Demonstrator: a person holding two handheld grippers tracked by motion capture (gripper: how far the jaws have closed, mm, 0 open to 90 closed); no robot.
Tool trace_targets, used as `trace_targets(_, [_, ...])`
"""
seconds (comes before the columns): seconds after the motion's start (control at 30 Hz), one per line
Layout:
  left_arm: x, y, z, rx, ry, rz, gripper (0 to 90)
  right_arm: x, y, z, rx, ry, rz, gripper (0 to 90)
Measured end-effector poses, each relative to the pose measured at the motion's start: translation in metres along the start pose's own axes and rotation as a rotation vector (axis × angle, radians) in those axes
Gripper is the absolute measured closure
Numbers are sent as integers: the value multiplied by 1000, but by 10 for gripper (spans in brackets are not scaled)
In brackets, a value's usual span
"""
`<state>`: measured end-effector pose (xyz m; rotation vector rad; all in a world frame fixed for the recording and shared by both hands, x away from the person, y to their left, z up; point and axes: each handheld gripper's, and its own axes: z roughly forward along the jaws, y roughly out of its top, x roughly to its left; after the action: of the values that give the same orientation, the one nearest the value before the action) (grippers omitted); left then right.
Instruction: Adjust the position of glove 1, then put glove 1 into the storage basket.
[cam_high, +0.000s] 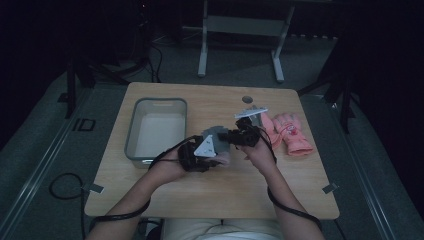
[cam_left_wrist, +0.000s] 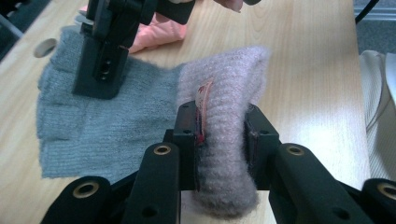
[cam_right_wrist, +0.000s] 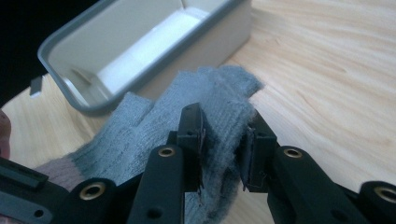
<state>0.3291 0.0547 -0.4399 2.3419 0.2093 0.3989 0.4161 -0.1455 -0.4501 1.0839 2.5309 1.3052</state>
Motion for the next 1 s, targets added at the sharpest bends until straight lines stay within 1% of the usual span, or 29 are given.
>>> trace_targets(0.03, [1, 0, -3, 2, 5, -1, 710, 1, 2, 1, -3, 1, 0, 732])
trace_targets(0.07, [3, 0, -6, 8, 13, 9, 710, 3, 5, 2, -3, -1, -3, 732])
trace_targets(0.23, [14, -4, -18, 22, 35, 25, 709, 10, 22, 10, -11, -2, -21, 731])
trace_targets(0.3, [17, -6, -22, 22, 38, 24, 709, 13, 28, 12, -14, 2, -20, 731])
trace_targets(0.37, [21, -7, -28, 30, 45, 29, 709, 16, 34, 15, -18, 1, -30, 731])
trace_targets(0.4, [22, -7, -30, 32, 47, 24, 709, 18, 37, 17, -18, 0, -33, 731])
trace_targets(0.47, [26, -9, -35, 38, 59, 28, 709, 20, 43, 20, -23, 5, -33, 731])
trace_targets(0.53, [30, -12, -40, 41, 67, 21, 709, 24, 50, 23, -27, 9, -38, 731])
trace_targets(0.77, [41, -24, -58, 76, 95, 8, 709, 38, 72, 44, -25, 21, -62, 731])
trace_targets(0.93, [49, -37, -72, 101, 110, -3, 709, 49, 85, 61, -27, 43, -76, 731])
trace_targets(1.0, [52, -43, -76, 108, 122, 0, 709, 54, 90, 68, -28, 42, -82, 731])
